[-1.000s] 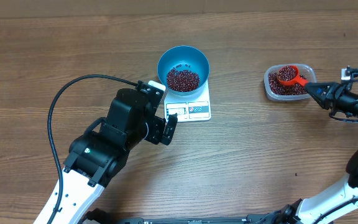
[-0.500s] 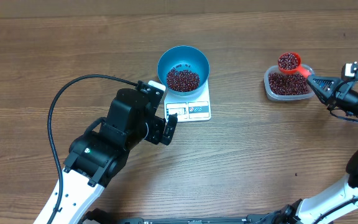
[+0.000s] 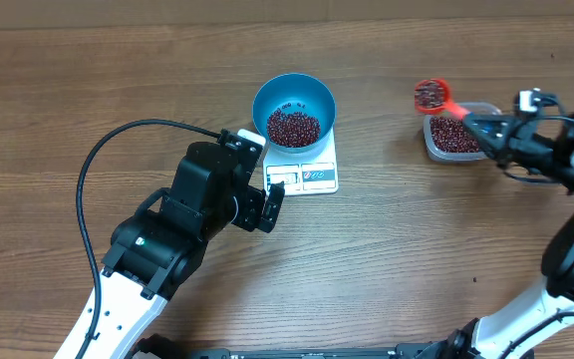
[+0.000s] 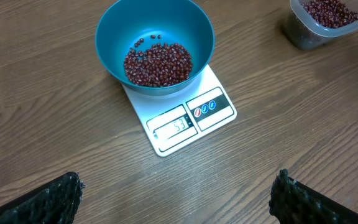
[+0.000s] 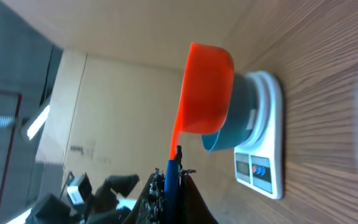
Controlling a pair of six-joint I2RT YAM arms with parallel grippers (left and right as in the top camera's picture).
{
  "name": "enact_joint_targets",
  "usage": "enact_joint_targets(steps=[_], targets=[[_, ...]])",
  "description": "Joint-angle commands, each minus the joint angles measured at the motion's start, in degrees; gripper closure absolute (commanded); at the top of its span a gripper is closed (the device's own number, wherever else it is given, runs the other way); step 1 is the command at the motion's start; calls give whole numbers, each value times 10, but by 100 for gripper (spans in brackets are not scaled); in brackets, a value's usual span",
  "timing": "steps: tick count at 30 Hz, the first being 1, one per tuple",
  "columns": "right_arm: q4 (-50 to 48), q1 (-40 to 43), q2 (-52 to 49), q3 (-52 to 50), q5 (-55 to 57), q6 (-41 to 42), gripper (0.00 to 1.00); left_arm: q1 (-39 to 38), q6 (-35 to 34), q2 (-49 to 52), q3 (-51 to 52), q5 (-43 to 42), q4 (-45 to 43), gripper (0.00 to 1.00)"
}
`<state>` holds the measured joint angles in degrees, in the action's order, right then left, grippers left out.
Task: Scoop item into bowl and weigh 150g on scale
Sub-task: 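Lift the filled scoop and carry it left over the blue bowl, then tilt the scoop with the right gripper to pour beans into the bowl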
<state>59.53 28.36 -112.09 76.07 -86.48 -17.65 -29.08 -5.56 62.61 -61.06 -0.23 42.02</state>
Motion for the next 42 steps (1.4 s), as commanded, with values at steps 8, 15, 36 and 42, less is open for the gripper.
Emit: enact_joint_targets(steps=[8,15,36,42], targets=[[-44,-130,-2,8,-32,-8,96,4,4,0,4,4,0,0],[-84,-185,-2,8,-32,4,96,4,5,0,4,4,0,0],[-336,-266,-2,8,78,279,96,4,4,0,4,4,0,1],[-399,-301,-2,8,111,301,96,4,4,0,4,4,0,1]])
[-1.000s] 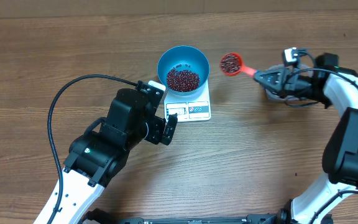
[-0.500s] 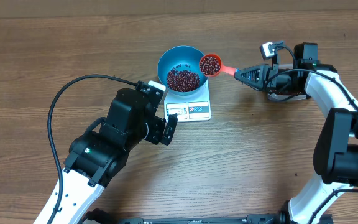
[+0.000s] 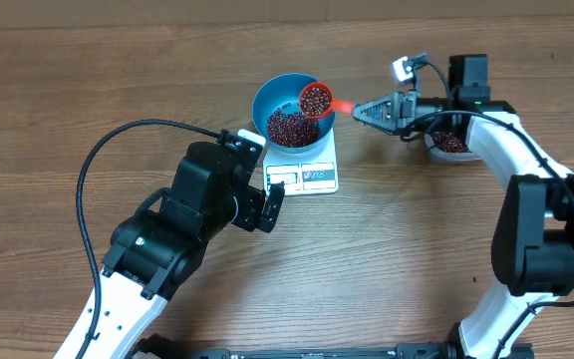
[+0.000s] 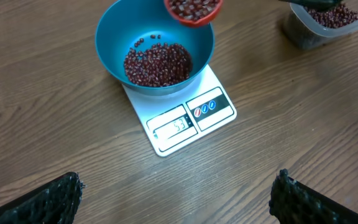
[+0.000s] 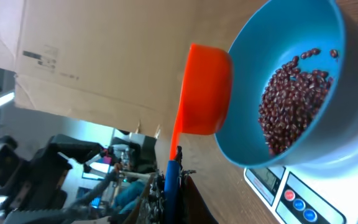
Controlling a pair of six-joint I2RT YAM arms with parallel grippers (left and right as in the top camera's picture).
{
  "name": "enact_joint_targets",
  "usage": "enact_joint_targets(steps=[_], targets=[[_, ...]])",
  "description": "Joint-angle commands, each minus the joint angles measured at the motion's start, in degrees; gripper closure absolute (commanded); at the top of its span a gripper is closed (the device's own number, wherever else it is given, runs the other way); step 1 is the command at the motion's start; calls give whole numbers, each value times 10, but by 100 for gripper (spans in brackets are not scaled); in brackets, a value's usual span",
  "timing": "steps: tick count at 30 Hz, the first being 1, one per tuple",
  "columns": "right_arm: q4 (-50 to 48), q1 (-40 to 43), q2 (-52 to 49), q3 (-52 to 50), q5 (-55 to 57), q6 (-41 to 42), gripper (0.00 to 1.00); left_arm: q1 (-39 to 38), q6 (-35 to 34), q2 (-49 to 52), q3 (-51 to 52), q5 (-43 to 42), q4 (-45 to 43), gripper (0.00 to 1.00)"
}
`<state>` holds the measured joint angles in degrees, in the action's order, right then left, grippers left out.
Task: Scoop item into bowl and weigh 150g on scale
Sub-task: 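Tilt the scoop with the right gripper to pour beans into the bowl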
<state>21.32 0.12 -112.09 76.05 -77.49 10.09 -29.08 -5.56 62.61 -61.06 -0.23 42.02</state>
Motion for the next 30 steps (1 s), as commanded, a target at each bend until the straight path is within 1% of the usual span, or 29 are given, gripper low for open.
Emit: enact_joint_targets(steps=[1,7,12,16,19,22,27,30], targets=[[-20,-22,-2,8,30,23,96,4,4,0,4,4,0,0],[-29,-43,-2,8,121,21,96,4,4,0,4,4,0,0],[-33,-45,-2,8,170,12,96,4,5,0,4,4,0,0],[-24,-46,-2,8,175,-70,96,4,4,0,4,4,0,1],[-28,-47,-2,8,175,-117,96,4,4,0,4,4,0,0],[-35,-47,-2,8,175,-150,96,4,4,0,4,4,0,1],[-35,-47,-2,8,175,-167,96,4,4,0,4,4,0,1],[-35,-47,-2,8,175,-208,96,4,5,0,4,4,0,0]])
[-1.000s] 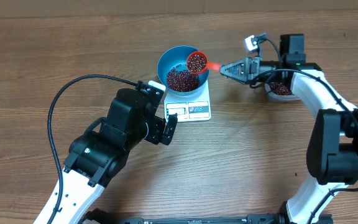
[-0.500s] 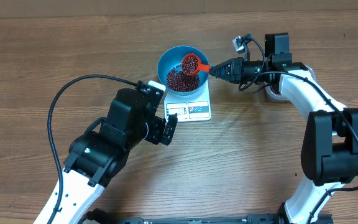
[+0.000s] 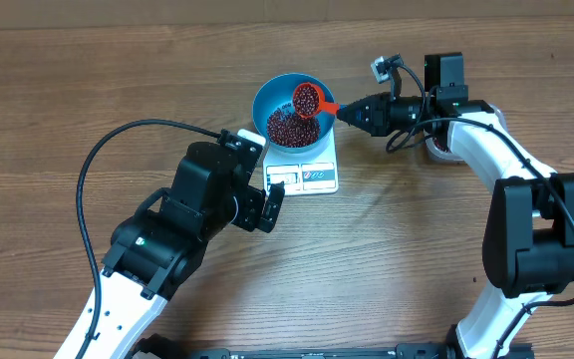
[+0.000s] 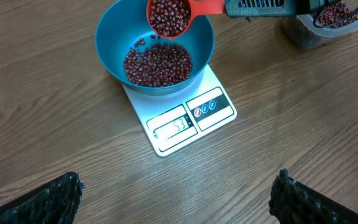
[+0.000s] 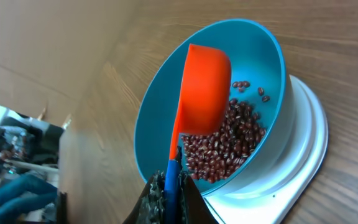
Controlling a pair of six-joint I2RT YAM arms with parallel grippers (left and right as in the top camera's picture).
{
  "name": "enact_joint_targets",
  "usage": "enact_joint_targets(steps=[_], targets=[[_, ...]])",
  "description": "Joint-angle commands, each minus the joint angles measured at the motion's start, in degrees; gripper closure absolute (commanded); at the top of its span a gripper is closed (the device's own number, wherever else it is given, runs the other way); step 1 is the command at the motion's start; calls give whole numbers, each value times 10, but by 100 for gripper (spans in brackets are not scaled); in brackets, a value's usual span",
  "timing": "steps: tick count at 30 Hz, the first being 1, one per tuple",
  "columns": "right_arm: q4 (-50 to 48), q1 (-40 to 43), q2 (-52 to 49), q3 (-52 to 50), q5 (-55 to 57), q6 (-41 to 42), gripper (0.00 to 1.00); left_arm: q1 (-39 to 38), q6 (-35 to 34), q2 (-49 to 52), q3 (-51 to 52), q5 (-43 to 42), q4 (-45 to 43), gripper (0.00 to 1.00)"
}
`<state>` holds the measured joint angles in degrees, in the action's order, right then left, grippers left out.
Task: Scoop item into bowl and weigh 150g on scale
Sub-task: 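Tilt the scoop with the right gripper to pour beans into the bowl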
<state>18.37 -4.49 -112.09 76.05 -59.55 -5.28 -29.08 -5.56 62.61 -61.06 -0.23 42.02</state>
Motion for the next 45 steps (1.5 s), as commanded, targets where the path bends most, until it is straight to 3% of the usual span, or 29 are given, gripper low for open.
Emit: enact_joint_targets(steps=[1,22,27,40,45], targets=[[-5,-1,-2,8,-5,-67,96,4,4,0,4,4,0,0],[-4,-1,-2,8,17,-477,96,4,5,0,4,4,0,0],[-21,0,-2,8,39,-520,96,4,5,0,4,4,0,0],[-131,0,-2,8,59,-522,96,4,4,0,4,4,0,0],[-130,-1,-2,8,59,-522,96,4,5,0,4,4,0,0]])
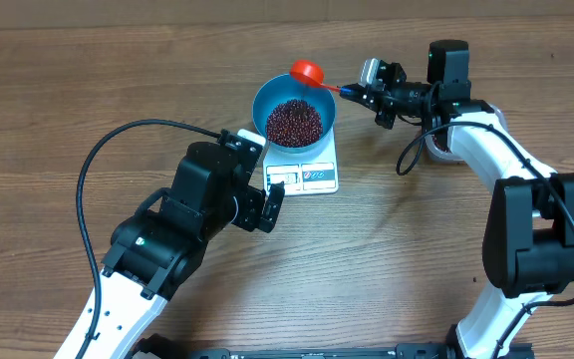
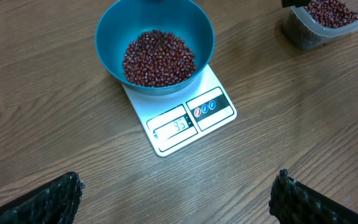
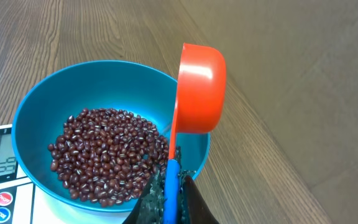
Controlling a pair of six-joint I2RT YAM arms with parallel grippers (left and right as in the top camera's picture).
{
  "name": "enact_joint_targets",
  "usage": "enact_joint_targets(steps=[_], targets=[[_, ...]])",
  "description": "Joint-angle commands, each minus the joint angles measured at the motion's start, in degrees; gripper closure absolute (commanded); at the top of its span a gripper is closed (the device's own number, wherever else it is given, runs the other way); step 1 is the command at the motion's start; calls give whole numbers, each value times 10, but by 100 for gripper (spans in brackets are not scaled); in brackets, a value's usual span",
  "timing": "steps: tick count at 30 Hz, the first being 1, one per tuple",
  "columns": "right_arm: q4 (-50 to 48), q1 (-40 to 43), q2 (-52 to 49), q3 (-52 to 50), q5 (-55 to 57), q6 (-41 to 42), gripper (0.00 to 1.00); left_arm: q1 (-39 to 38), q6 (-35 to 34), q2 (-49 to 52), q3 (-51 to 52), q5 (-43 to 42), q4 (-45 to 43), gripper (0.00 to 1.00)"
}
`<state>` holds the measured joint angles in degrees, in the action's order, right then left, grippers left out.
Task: Scoop item into bowl and weigh 150g on scale
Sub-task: 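Tilt the scoop with the right gripper to pour beans into the bowl, then carry the empty scoop right back to the bean tub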
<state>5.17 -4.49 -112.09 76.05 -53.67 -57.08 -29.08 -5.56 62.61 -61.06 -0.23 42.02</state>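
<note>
A blue bowl [image 1: 294,92] holding a heap of red beans [image 2: 158,57] stands on the white scale [image 2: 211,115]. The scale's display [image 2: 173,129] shows a two-digit number in the nineties. My right gripper [image 3: 174,193] is shut on the blue handle of an orange scoop [image 3: 201,87]. The scoop [image 1: 307,72] is tipped on its side above the bowl's far rim, and no beans show in it. My left gripper [image 2: 176,202] hangs open over bare table in front of the scale.
A clear tub of red beans [image 2: 325,18] sits to the right of the scale, largely hidden under my right arm [image 1: 486,110] in the overhead view. The left arm [image 1: 187,219] and its black cable [image 1: 118,150] cover the table's left half.
The scoop was level and full over the bowl; now it is tipped at the far rim with no beans showing. The heap in the bowl is bigger and the scale reads higher than 53.
My right gripper held a full scoop above the bean tub with the scale at 53. Then the scoop was at the bowl's right rim, then over its middle, still full. Now it is tipped, and the bowl's heap and the reading have grown. The left arm stayed put.
</note>
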Motion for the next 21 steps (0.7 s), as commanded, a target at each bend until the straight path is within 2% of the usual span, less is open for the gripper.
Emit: enact_joint_targets(steps=[1,12,18,21], targets=[[4,-1,-2,8,0,-4,96,4,4,0,4,4,0,1],[82,0,3,8,1,14,96,4,4,0,4,4,0,1],[100,1,53,8,12,155,96,4,5,0,4,4,0,1],[118,1,93,8,43,200,96,4,5,0,4,4,0,0]])
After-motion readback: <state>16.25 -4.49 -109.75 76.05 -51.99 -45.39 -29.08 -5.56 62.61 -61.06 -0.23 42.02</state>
